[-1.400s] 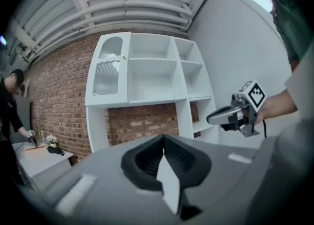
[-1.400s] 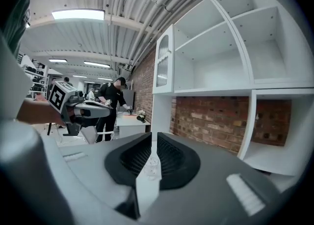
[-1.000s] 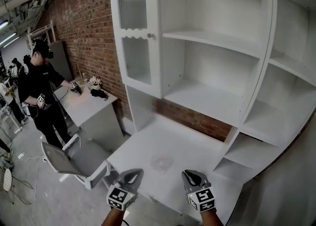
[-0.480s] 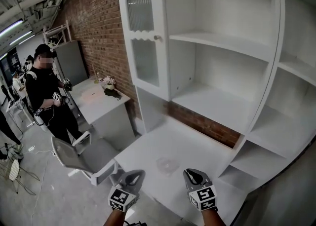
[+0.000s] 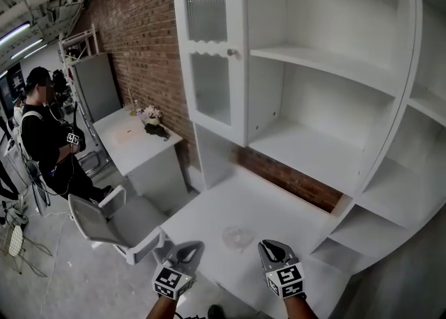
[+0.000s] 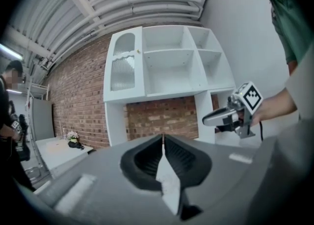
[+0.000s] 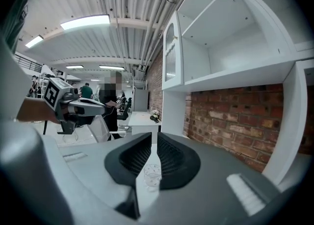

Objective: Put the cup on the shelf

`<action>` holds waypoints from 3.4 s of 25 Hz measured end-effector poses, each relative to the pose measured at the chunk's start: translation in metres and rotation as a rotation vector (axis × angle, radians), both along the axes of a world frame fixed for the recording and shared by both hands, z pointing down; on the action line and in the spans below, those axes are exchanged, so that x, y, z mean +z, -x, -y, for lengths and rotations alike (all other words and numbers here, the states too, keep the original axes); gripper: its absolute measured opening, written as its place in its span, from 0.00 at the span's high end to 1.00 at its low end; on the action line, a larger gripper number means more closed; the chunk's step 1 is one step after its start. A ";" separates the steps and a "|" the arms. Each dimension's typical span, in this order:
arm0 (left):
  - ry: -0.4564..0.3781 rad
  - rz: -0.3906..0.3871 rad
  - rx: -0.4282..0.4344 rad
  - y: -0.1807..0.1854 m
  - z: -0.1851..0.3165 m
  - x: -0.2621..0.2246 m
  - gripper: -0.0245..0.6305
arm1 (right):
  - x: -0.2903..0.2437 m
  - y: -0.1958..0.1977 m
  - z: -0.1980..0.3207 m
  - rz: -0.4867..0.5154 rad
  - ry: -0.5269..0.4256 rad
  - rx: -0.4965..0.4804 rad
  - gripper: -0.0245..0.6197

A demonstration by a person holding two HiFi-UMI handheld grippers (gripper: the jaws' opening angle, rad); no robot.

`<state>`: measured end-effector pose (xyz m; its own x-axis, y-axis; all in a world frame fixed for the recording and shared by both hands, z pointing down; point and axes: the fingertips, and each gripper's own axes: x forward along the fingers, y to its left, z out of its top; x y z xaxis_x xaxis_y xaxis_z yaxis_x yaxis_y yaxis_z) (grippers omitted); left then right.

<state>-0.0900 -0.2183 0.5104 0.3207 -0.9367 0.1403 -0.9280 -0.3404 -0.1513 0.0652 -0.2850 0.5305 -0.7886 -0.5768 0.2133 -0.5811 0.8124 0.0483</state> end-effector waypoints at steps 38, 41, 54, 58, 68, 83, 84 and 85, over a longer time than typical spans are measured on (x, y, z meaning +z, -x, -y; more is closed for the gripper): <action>0.093 -0.092 0.217 0.092 0.128 0.066 0.93 | 0.114 0.092 0.076 -0.115 0.154 0.193 0.86; 0.105 -0.090 0.208 0.092 0.128 0.070 0.93 | 0.128 0.094 0.077 -0.119 0.175 0.180 0.86; 0.195 -0.088 0.159 0.096 0.127 0.116 0.92 | 0.202 0.112 0.076 -0.161 0.286 0.107 0.83; 0.224 -0.091 0.143 0.101 0.125 0.128 0.92 | 0.226 0.121 0.079 -0.176 0.314 0.093 0.82; 0.285 -0.091 0.103 0.112 0.121 0.161 0.92 | 0.283 0.131 0.088 -0.237 0.389 0.126 0.77; 0.313 -0.102 0.043 0.136 0.107 0.183 0.92 | 0.323 0.140 0.098 -0.292 0.463 0.260 0.77; 0.314 -0.103 0.040 0.137 0.106 0.183 0.92 | 0.324 0.138 0.099 -0.287 0.461 0.276 0.80; 0.314 -0.105 0.038 0.138 0.105 0.184 0.92 | 0.325 0.137 0.101 -0.281 0.460 0.288 0.84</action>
